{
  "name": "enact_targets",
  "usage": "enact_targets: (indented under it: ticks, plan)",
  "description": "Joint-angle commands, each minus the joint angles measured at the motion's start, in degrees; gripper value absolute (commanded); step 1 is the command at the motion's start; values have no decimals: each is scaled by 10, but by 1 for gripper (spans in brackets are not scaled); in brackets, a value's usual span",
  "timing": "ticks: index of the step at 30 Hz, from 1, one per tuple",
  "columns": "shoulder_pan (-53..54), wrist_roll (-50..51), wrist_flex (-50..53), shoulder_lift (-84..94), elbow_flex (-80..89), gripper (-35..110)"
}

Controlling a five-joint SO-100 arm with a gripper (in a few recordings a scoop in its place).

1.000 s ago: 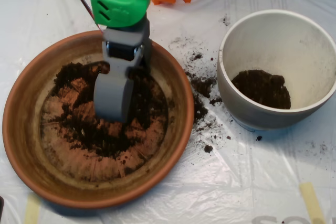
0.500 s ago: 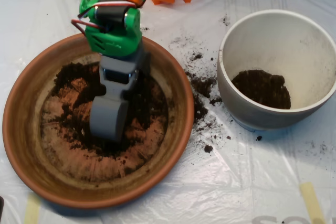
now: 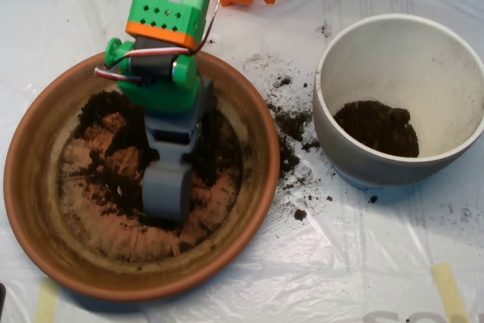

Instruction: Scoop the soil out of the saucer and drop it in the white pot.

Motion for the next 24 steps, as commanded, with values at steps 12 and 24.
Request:
enact_targets:
  ticks: [12, 24]
  plan:
    - [9, -32, -46, 74, 51, 29]
    - [18, -35, -112, 186, 171, 20]
